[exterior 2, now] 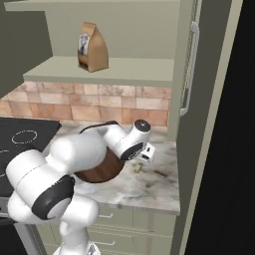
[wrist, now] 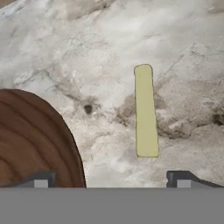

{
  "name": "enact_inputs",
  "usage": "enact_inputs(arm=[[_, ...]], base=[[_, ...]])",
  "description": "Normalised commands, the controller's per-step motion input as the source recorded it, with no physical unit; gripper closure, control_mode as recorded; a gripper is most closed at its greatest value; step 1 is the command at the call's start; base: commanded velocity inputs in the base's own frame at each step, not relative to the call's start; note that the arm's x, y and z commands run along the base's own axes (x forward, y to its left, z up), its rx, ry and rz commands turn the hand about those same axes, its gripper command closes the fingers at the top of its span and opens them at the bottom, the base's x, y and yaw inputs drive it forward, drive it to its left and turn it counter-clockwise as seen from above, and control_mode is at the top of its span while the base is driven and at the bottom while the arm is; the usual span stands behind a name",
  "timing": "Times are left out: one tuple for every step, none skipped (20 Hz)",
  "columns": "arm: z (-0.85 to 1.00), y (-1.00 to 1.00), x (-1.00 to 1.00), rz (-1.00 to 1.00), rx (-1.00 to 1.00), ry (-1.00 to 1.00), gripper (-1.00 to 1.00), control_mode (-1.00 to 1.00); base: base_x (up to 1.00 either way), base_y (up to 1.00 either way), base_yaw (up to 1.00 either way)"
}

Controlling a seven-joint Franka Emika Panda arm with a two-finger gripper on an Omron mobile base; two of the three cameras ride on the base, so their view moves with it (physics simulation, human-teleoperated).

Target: Pick the egg and butter from the fridge and place them by the bowl for mixing.

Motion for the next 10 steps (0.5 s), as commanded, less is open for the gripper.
enact_inputs(arm=[[0.46,0.31,-0.37,-0.09,-0.01,0.0,-1.0,-1.0],[0.45,0.31,-0.35,-0.1,0.0,-0.01,-1.0,-1.0],[0.44,0.23,-0.27,-0.11,0.0,0.0,-1.0,-1.0],[0.38,0.17,-0.2,-0.11,-0.07,0.0,-1.0,-1.0],[0.39,0.1,-0.16,-0.09,-0.08,0.0,-1.0,-1.0],[0.46,0.12,-0.25,-0.06,-0.05,0.0,-1.0,-1.0],[0.52,0.17,-0.35,-0.02,0.0,0.0,-1.0,-1.0],[0.52,0.23,-0.43,0.0,0.0,0.0,-1.0,-1.0],[0.5,0.26,-0.47,0.0,0.0,0.0,-1.0,-1.0],[0.46,0.29,-0.48,0.0,0.0,0.0,-1.0,-1.0]], base=[[0.0,0.0,0.0],[0.0,0.0,0.0],[0.0,0.0,0.0],[0.0,0.0,0.0],[0.0,0.0,0.0],[0.0,0.0,0.0],[0.0,0.0,0.0],[0.0,0.0,0.0],[0.0,0.0,0.0],[0.0,0.0,0.0]])
